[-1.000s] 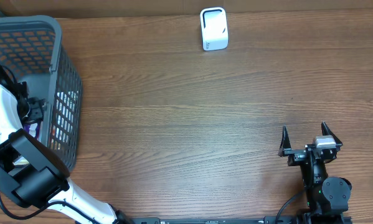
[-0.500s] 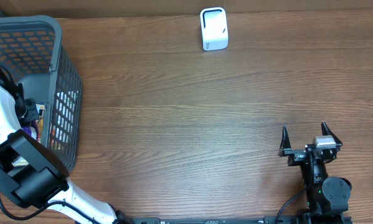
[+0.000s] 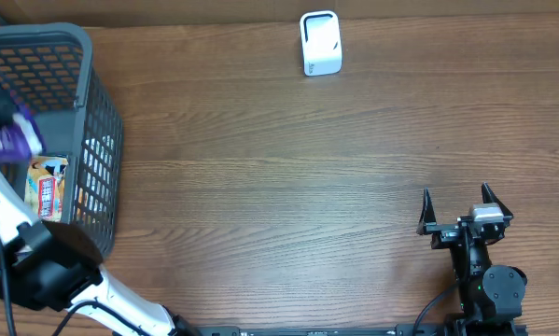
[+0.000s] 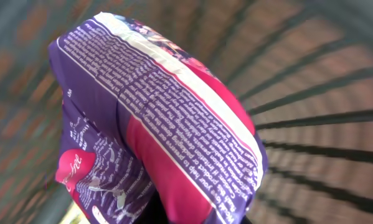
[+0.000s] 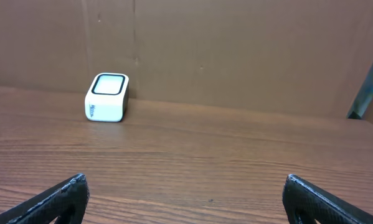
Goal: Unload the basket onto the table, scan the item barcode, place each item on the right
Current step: 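Grasp the purple Carefree box in the basket with the left gripper, then lift the purple box and carry it toward the white scanner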
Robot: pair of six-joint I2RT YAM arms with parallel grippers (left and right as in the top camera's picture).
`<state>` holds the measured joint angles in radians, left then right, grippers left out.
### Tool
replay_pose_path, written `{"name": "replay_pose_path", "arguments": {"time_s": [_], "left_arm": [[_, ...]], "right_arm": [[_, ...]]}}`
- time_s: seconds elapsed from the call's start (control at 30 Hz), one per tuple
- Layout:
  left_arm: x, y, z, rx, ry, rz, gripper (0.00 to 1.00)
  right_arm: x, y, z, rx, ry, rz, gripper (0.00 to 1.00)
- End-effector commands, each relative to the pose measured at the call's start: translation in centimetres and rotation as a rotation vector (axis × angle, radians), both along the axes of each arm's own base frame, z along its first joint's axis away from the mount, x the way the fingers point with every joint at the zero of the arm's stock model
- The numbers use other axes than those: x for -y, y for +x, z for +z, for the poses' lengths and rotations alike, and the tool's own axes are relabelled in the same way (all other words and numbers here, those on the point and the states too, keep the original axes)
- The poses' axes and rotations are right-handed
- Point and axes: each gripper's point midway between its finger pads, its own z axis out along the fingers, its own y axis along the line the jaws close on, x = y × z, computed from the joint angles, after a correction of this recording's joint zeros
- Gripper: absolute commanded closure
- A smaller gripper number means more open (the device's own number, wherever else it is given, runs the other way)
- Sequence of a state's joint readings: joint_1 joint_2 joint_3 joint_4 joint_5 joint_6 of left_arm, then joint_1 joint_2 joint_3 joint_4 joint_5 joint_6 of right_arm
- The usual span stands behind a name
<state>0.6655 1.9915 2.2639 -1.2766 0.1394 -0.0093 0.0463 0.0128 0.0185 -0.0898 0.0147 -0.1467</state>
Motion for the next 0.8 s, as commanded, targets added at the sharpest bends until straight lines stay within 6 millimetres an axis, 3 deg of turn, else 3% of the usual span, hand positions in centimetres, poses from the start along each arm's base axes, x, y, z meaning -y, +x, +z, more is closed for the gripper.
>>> {"name": "replay_pose_path", "arguments": {"time_s": [0.0,0.2,0.33,0.4,0.43,0.6,0.77], "left_arm": [[6.8,1.8,10.2,0.369,-0.134,-0.232,0.96],[15.8,0.9,20.5,0.730,-0.289,-0.627,0.96],[21.4,-0.6,23.7,0.810,-0.405,-0.807,0.96],[24.2,-0.8,23.9,0.796,-0.461,-0.863,0.96],[26.9,-0.8,23.6,0.765,-0.512,-0.910,0.96],[34.7,-0.4,21.3,0.646,-0.654,-1.064,0.96],[41.5,0.8,15.8,0.420,-0.713,-1.104,0.96]], "right_arm": [[0.0,0.0,-0.1,0.006,-0.004,-0.001,0.00],[0.0,0.0,-0.2,0.005,-0.004,-0.001,0.00],[0.0,0.0,-0.1,0.006,-0.004,-0.001,0.00],[0.0,0.0,-0.2,0.005,-0.004,-0.001,0.00],[0.0,0.0,-0.1,0.006,-0.004,-0.001,0.00],[0.0,0.0,-0.1,0.006,-0.004,-0.001,0.00],[0.0,0.0,-0.1,0.006,-0.004,-0.001,0.00]]}}
